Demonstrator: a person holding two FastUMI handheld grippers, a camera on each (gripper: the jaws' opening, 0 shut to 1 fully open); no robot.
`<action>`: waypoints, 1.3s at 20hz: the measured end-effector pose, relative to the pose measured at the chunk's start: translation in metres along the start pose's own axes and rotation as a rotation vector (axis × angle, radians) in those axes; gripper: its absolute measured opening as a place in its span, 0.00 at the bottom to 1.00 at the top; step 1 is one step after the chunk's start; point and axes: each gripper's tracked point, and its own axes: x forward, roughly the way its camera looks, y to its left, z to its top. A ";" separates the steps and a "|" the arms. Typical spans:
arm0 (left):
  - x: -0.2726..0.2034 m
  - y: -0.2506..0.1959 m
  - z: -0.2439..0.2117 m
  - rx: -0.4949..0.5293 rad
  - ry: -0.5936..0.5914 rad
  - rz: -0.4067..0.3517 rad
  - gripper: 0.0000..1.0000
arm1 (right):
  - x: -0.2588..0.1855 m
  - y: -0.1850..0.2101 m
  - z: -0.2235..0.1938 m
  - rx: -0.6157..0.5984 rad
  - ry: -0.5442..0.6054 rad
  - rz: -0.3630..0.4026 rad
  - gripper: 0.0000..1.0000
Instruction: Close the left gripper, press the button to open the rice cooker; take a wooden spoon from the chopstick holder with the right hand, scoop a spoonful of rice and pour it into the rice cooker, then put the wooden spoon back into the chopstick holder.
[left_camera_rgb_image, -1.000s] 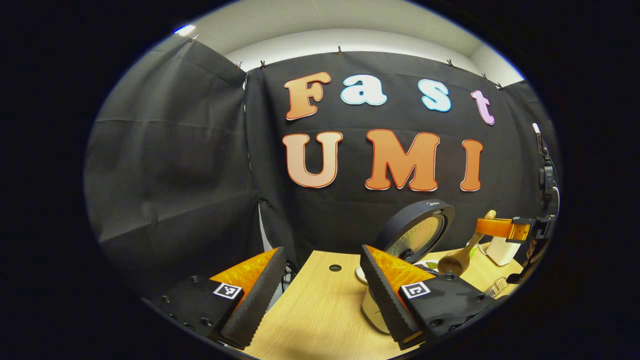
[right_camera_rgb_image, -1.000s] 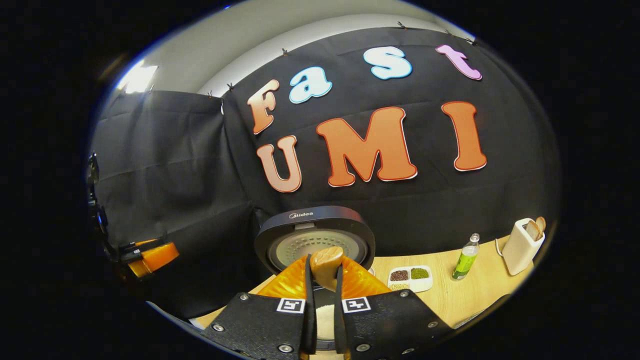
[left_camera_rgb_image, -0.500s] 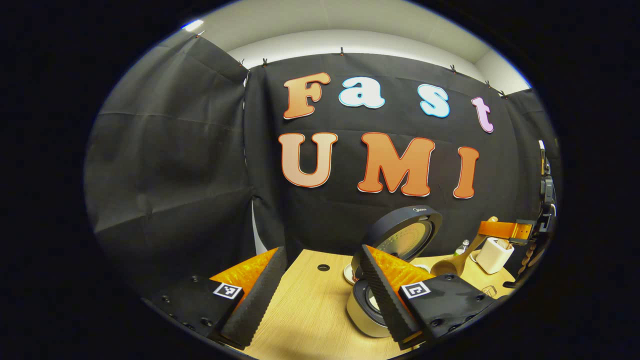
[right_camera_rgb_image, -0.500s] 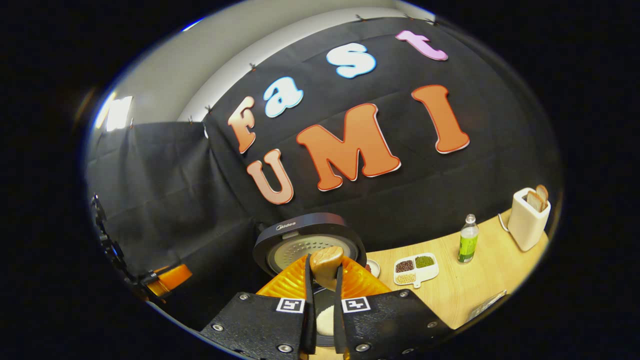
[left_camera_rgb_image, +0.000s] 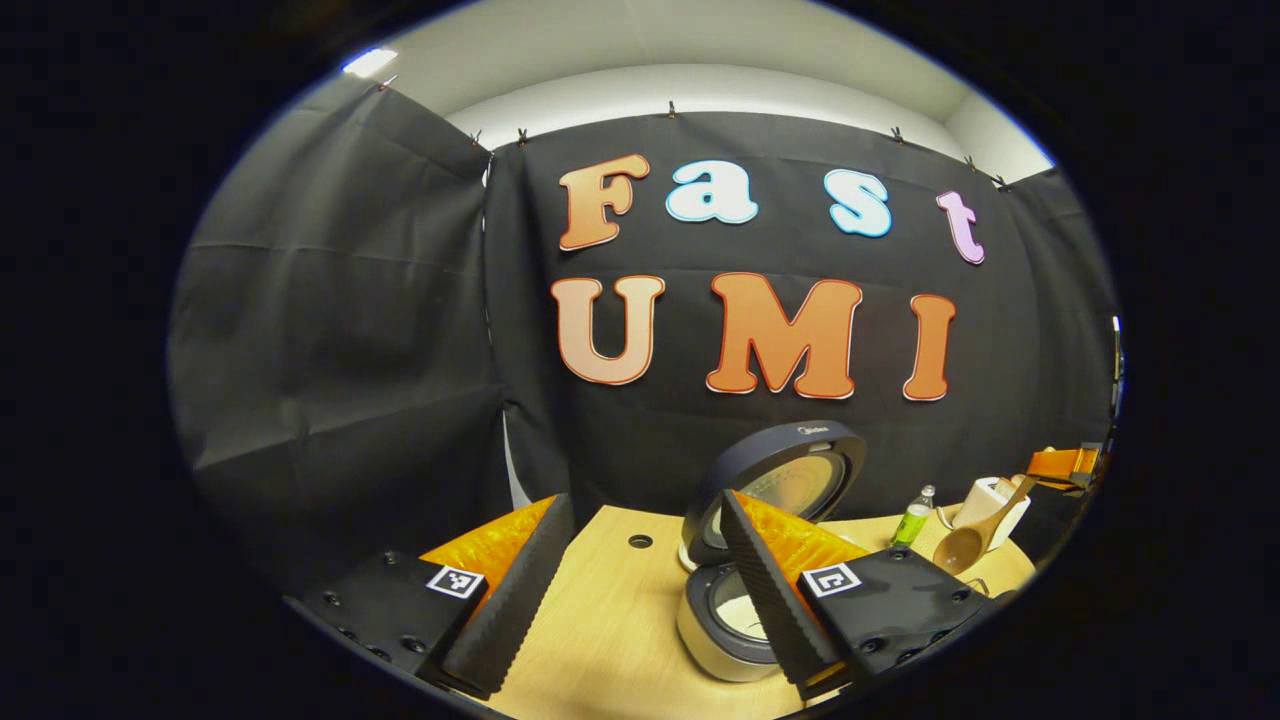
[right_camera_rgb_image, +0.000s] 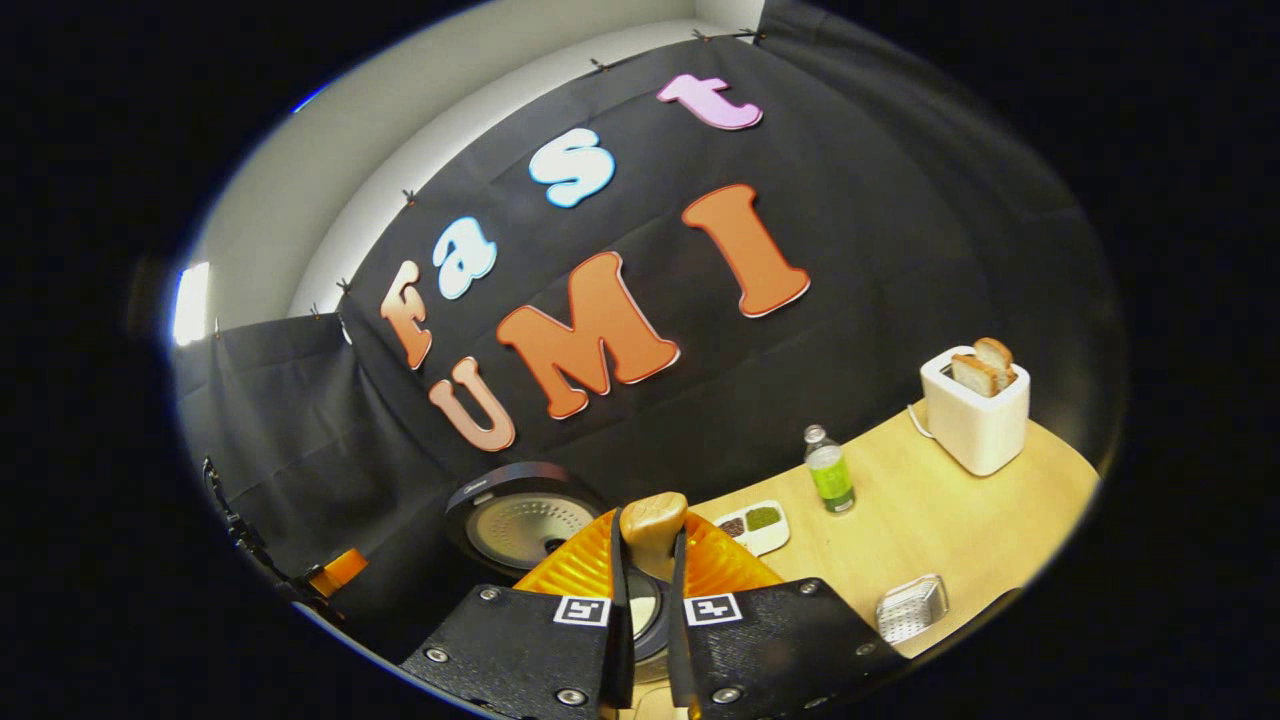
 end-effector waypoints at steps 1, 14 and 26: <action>0.001 -0.009 -0.001 -0.005 0.003 -0.011 0.97 | -0.008 -0.014 0.003 0.006 -0.007 -0.020 0.13; -0.011 -0.065 -0.014 -0.013 0.037 -0.046 0.98 | -0.042 -0.149 -0.033 0.102 0.032 -0.232 0.13; -0.035 -0.037 -0.010 0.012 0.036 0.061 0.98 | -0.017 -0.194 -0.097 0.127 0.152 -0.287 0.14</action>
